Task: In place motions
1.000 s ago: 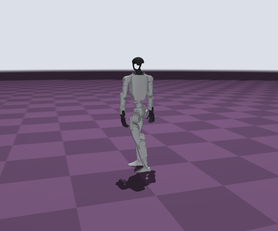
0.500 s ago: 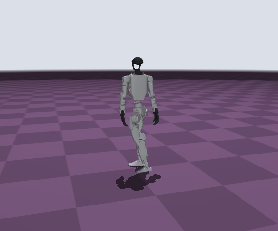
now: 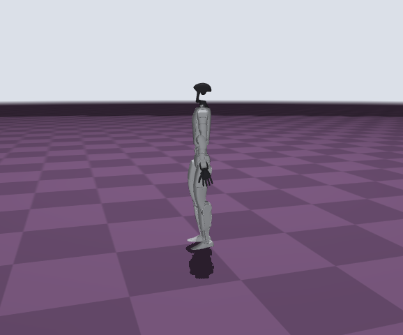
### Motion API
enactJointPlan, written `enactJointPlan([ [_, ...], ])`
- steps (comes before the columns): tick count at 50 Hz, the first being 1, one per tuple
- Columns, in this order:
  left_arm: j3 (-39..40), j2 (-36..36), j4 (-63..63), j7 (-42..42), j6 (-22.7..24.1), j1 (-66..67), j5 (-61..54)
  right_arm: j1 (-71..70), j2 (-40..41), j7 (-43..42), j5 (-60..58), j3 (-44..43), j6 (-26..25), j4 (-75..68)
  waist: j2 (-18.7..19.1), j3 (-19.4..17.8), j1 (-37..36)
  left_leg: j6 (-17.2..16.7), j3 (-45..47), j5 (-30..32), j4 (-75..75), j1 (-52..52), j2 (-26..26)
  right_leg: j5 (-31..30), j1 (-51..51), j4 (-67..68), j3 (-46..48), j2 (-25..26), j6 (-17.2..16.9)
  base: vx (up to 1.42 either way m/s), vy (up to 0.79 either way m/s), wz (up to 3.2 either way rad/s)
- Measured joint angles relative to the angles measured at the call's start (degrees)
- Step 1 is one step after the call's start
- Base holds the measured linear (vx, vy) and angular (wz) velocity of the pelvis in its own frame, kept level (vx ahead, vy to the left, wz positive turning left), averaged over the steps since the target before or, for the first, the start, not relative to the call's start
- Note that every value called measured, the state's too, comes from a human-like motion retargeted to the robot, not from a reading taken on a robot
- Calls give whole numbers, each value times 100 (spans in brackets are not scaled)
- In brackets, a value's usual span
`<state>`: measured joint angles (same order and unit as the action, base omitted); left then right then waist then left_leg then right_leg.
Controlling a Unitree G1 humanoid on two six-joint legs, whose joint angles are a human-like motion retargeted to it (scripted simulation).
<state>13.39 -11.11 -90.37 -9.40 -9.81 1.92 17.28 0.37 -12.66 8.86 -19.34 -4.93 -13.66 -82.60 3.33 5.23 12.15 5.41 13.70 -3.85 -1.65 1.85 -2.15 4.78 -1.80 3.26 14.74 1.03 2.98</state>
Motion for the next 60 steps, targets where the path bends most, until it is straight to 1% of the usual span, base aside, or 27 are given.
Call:
enactJointPlan([
  [5,292,-100,-265,25,-28,232,-64,25,229,207,-73,172,114,307,-186,43,-386,3,-299,181,64,74,-181,111,182,-66,530,-136,-13,5,21,113],
  [10,408,-47,-574,-71,15,506,-117,62,463,463,-219,428,390,637,-219,55,-619,-9,-454,276,64,134,-240,185,312,-112,877,-176,-45,5,15,74],
  [17,527,64,-491,-121,24,766,-58,96,588,890,-730,885,478,706,-277,33,-791,-2,-571,328,54,156,-307,214,405,-146,1086,-214,-62,0,4,24],
  [22,598,174,-418,-67,74,733,-299,207,534,821,-1236,1018,487,638,-290,65,-768,2,-545,314,46,162,-299,185,388,-151,1082,-216,-74,0,-1,-3],
  [28,377,250,-401,186,110,497,-379,295,421,653,-1329,837,366,412,-242,113,-576,8,-254,232,58,101,-190,98,260,-113,737,-145,-60,-2,-9,-61],
  [30,299,269,-381,230,96,408,-366,267,391,634,-1226,726,298,318,-211,93,-879,96,329,210,108,67,-124,4,132,-59,125,-13,-18,-4,-16,-240],
  [32,174,277,-362,252,74,325,-341,236,362,606,-1074,577,235,252,-166,102,-939,113,678,148,168,-14,-56,-85,3,-13,-283,88,-3,-6,-20,-187],
  [33,97,277,-355,248,71,281,-332,216,350,585,-990,497,207,228,-135,117,-774,90,672,106,181,-52,-23,-111,-51,2,-309,103,-11,-9,-23,-123],
  [35,1,268,-336,216,53,216,-308,161,334,536,-827,408,166,206,-84,121,-729,98,1049,43,227,-115,49,-215,-206,67,-710,206,-18,-11,-23,-123],
  [37,-122,244,-308,161,29,149,-275,95,327,492,-711,301,147,219,-6,172,-23,-63,774,-77,186,-156,180,-247,-349,106,-497,137,-80,-18,-25,-21],
  [40,-143,207,-255,93,23,104,-267,-21,339,473,-644,302,147,293,106,165,368,-129,1177,-184,209,-213,340,-410,-596,174,-905,268,-127,-27,-27,-154],
  [44,-75,133,-245,54,-10,22,-286,-186,362,463,-675,383,191,414,261,36,999,-217,1726,-324,289,-380,493,-689,-831,176,-1521,563,-160,-35,-20,-205],
  [47,16,65,-266,45,-52,-48,-273,-300,368,421,-678,452,190,413,395,-76,1451,-293,2146,-417,341,-476,594,-890,-982,147,-2177,875,-191,-35,-9,-217],
  [53,134,-122,-252,58,-131,-202,-208,-406,323,221,-555,351,51,87,729,-160,2380,-514,3277,-566,426,-522,818,-1200,-1316,33,-3287,1422,-394,-35,-4,-178],
  [60,172,-249,11,8,-117,-554,-270,-336,160,-225,-46,-94,-149,-566,1003,-392,3160,-731,4281,-691,426,-539,999,-1274,-1633,-24,-3431,1673,-771,-23,3,-125],
])
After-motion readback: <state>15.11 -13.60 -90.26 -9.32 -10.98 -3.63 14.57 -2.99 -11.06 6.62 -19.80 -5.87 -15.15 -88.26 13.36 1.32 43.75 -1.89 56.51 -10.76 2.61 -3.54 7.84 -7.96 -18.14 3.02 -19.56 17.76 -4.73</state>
